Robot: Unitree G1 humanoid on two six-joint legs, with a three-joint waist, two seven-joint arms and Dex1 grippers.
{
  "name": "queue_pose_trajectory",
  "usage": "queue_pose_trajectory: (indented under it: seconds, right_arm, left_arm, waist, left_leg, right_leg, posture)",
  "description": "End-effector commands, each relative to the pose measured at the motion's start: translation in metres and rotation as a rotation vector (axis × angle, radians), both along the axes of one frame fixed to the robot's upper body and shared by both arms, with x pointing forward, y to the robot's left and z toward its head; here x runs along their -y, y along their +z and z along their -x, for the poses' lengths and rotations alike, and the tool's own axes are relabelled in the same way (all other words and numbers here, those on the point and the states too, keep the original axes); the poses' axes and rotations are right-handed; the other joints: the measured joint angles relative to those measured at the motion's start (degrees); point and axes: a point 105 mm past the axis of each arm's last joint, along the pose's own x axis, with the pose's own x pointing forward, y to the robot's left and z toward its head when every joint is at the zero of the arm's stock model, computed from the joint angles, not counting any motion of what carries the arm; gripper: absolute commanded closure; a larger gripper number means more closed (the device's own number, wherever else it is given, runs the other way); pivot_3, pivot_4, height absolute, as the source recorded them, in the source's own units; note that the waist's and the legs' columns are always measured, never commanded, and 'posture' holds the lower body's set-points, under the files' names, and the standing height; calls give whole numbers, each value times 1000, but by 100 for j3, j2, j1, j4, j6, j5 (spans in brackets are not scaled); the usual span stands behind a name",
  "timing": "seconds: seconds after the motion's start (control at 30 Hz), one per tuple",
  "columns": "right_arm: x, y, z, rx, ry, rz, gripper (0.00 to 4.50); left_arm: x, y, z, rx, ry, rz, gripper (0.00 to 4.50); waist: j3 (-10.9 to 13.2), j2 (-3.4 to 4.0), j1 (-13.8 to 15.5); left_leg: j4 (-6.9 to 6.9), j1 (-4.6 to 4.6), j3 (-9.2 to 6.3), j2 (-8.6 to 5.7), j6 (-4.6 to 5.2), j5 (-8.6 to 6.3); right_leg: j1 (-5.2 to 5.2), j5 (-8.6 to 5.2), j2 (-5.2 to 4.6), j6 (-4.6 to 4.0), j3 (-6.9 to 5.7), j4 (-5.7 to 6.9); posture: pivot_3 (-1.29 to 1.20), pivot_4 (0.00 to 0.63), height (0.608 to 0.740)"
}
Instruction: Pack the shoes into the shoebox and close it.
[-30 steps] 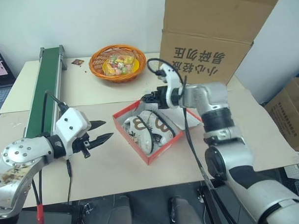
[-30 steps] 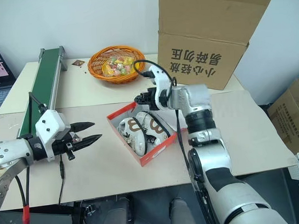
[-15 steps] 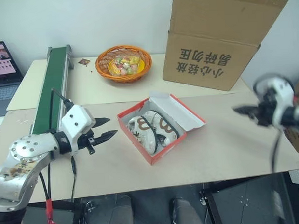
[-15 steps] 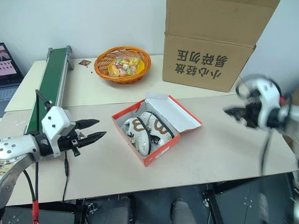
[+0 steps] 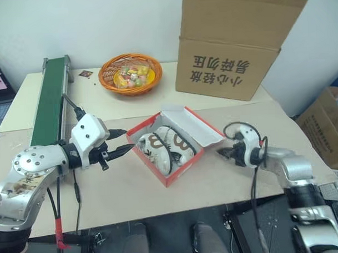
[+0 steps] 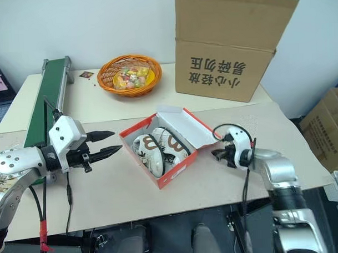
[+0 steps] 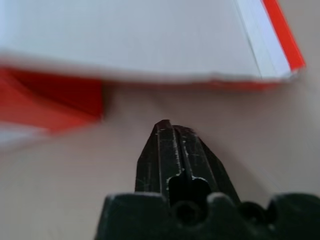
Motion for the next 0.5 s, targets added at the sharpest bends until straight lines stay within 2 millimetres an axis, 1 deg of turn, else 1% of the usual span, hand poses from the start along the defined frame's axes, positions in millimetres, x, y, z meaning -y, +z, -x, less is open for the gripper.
queue_pose_trajectory:
  seconds: [0.03,0.1,0.13,0.2,0.27,0.3,0.33,0.43,0.5]
  right_arm:
    - [11,3,-9,-60,-136,-190,4468]
    - [11,0,-12,-93,-181,-297,4468]
    - [10,0,-13,-102,-190,-330,4468]
    - [8,5,-17,-109,-216,-488,4468]
    - [7,17,-22,-85,-232,-683,4468]
    - [7,21,-25,-74,-246,-746,4468]
    - [8,24,-27,-66,-261,-805,4468]
    - [4,32,-30,-44,-253,-914,4468]
    - [-4,50,-29,17,-194,-1013,4468]
  left_arm:
    - [3,7,2,44,-12,-10,2260]
    - [3,8,2,49,-10,-9,2260]
    - [3,9,2,50,-10,-9,2260]
    - [3,9,2,53,-7,-10,2260]
    - [4,8,2,53,-9,-10,2260]
    - [4,8,2,52,-10,-10,2260]
    - [5,8,2,52,-11,-10,2260]
    - [5,8,1,52,-11,-9,2260]
    - [4,8,0,53,-9,-10,2260]
  waist:
    - [0,0,42]
    - [0,0,58]
    - [0,0,59]
    - [0,0,47]
    - [0,0,27]
    - [0,1,1]
    - [0,1,-14]
    - [0,1,-19]
    - [0,1,-18]
  left_leg:
    - [1,0,0,0,0,0]
    - [5,0,0,0,-3,-1]
    - [7,1,0,0,-31,-19]
    - [8,1,0,1,-40,-25]
    - [5,2,0,1,-38,-24]
    - [4,2,-1,3,-30,-19]
    - [1,2,-2,2,-1,0]
    - [-1,2,-3,3,2,1]
    - [-1,2,-4,3,2,0]
  right_leg:
    - [1,-3,0,-4,-1,1]
    - [4,-4,0,-3,-1,0]
    - [6,-3,0,-4,-2,0]
    - [6,-2,0,-4,-1,0]
    - [5,-2,2,-4,-1,0]
    - [6,-2,4,-3,-1,1]
    - [5,-2,5,-1,-1,1]
    - [6,0,6,1,0,1]
    - [6,-2,6,0,-1,1]
  posture:
    - [0,150,709]
    - [0,150,709]
    - [0,150,709]
    - [0,150,709]
    - [0,150,709]
    - [0,150,709]
    - [0,150,709]
    - [0,150,709]
    - [0,150,709]
